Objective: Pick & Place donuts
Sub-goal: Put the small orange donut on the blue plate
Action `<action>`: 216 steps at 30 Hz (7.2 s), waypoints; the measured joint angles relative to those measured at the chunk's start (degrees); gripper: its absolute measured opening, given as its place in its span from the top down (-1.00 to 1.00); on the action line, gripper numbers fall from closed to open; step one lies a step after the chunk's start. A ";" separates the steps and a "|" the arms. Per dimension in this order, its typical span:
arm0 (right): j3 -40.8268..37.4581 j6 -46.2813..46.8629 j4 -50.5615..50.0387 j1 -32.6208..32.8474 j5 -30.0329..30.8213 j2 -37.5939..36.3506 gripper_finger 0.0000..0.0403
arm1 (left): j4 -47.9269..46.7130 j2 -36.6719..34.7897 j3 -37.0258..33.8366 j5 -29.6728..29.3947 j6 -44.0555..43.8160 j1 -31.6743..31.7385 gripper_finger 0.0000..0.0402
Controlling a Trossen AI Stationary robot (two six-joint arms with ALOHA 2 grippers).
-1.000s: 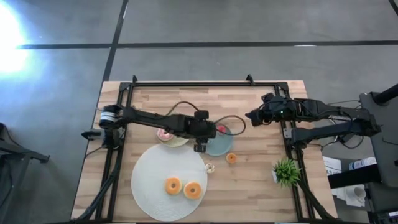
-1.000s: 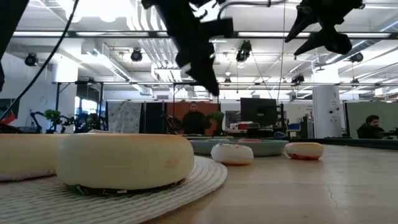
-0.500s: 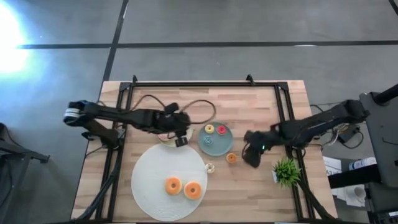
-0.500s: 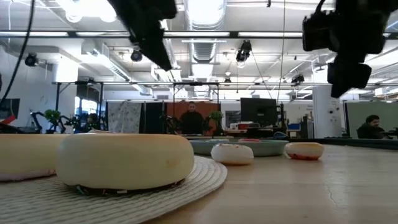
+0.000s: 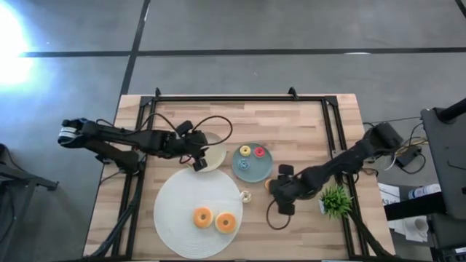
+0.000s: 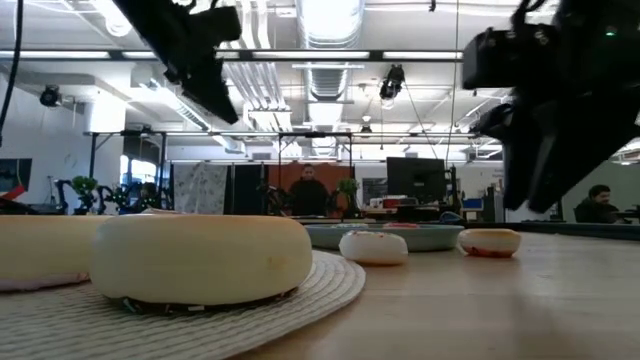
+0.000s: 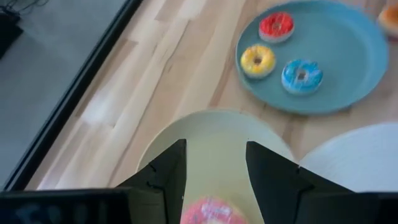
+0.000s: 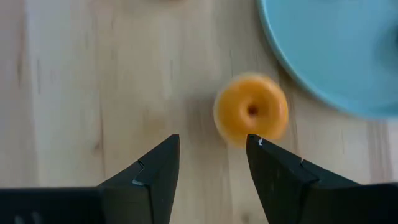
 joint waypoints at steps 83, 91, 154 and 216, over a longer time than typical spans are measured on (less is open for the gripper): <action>7.73 7.06 -6.35 -0.29 5.75 11.14 0.20 | 1.35 0.10 -3.82 -0.49 4.72 0.00 0.30; 4.11 10.75 -2.31 -1.45 4.69 10.99 0.36 | 1.35 0.11 -3.82 -0.51 4.41 0.00 0.30; -23.05 74.04 58.78 -20.31 28.65 -22.84 0.93 | 61.46 32.98 12.25 -0.84 22.50 1.85 0.30; -20.03 57.92 21.98 -19.88 21.33 -53.45 -0.01 | 45.58 36.58 10.34 7.69 43.13 -0.58 0.99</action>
